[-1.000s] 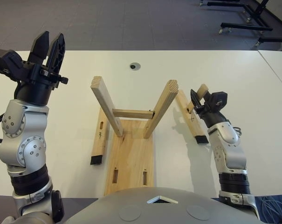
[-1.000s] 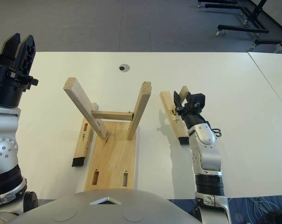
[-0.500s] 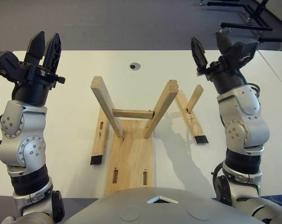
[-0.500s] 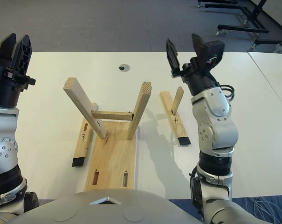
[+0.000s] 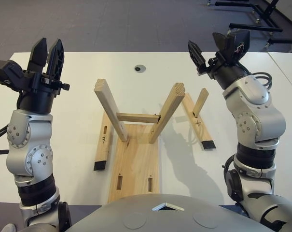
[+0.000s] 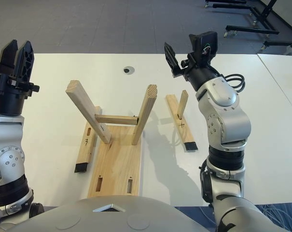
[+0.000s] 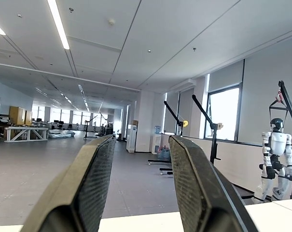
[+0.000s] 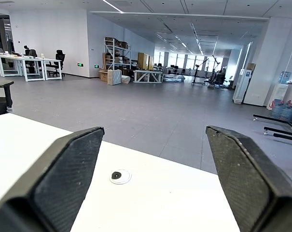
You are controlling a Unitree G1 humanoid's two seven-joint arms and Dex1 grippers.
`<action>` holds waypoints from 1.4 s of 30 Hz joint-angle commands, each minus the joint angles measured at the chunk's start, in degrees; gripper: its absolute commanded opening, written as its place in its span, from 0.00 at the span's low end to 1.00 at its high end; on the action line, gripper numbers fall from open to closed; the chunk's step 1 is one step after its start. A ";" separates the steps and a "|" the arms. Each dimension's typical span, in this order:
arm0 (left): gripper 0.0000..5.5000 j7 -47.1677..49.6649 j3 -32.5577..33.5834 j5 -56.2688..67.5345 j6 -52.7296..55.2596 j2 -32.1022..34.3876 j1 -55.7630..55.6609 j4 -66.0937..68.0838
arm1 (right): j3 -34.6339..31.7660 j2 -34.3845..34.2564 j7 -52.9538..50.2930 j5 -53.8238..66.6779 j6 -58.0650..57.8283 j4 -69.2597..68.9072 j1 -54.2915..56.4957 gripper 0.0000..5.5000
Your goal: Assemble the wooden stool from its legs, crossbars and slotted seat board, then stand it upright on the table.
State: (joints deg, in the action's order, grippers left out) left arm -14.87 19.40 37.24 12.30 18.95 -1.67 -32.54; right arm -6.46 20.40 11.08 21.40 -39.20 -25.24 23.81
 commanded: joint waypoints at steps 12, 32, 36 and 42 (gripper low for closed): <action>0.37 -0.78 -1.66 0.25 1.61 0.80 -0.85 0.48 | 6.49 2.45 4.29 -10.40 11.31 18.90 -20.04 0.71; 0.37 -0.69 0.73 -0.48 -0.31 -0.31 1.43 0.13 | -15.30 3.96 1.30 1.79 11.28 16.59 -5.72 0.71; 0.37 0.27 0.95 -0.04 -1.03 -1.57 4.34 -2.19 | -14.14 8.02 6.98 -1.43 11.00 18.97 -19.37 0.71; 0.37 1.73 0.79 -0.45 -1.42 -2.88 7.19 -4.91 | -9.52 11.24 14.50 1.23 2.16 4.99 -36.10 0.71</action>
State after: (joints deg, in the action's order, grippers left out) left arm -13.48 20.45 37.23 10.90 16.35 4.50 -36.42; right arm -16.68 30.73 25.07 20.96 -33.26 -15.44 -11.04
